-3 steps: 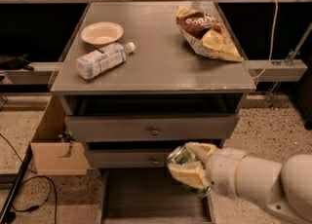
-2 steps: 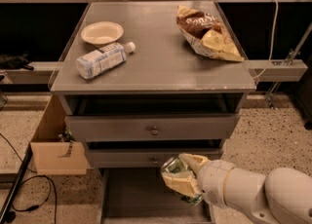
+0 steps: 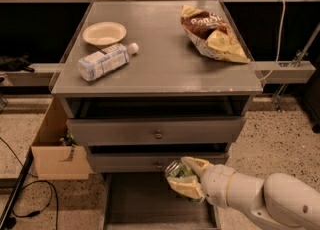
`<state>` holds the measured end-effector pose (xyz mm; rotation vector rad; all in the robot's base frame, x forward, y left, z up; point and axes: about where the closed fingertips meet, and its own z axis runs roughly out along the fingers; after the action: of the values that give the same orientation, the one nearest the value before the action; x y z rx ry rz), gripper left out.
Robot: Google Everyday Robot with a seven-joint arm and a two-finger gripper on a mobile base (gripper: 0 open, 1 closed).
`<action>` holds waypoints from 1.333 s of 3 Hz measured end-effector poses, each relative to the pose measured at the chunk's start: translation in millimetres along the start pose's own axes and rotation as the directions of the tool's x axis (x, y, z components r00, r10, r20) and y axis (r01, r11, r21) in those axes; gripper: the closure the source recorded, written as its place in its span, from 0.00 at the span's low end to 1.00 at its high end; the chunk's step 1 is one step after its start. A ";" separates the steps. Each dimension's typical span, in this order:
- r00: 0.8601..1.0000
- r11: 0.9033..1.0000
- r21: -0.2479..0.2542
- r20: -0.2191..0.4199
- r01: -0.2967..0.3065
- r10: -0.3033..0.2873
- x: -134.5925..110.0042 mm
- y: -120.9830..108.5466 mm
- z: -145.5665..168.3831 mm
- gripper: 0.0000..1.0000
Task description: Place green can into bottom drawer
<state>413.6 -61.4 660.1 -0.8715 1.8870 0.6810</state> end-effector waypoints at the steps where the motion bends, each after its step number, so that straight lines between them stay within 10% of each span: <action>1: 0.998 0.998 -0.013 0.035 0.057 -0.057 10.1 -30.1 9.9 1.00; 3: 0.999 0.999 -0.036 0.027 0.029 -0.028 24.8 -27.9 29.3 1.00; 4: 0.998 0.996 -0.064 -0.020 -0.063 0.062 79.7 -31.5 75.8 1.00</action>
Offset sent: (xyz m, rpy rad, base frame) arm 0.0226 -0.0119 -0.0148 0.0005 -0.0532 0.0318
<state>451.1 -46.4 553.1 -0.8653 1.9244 0.7782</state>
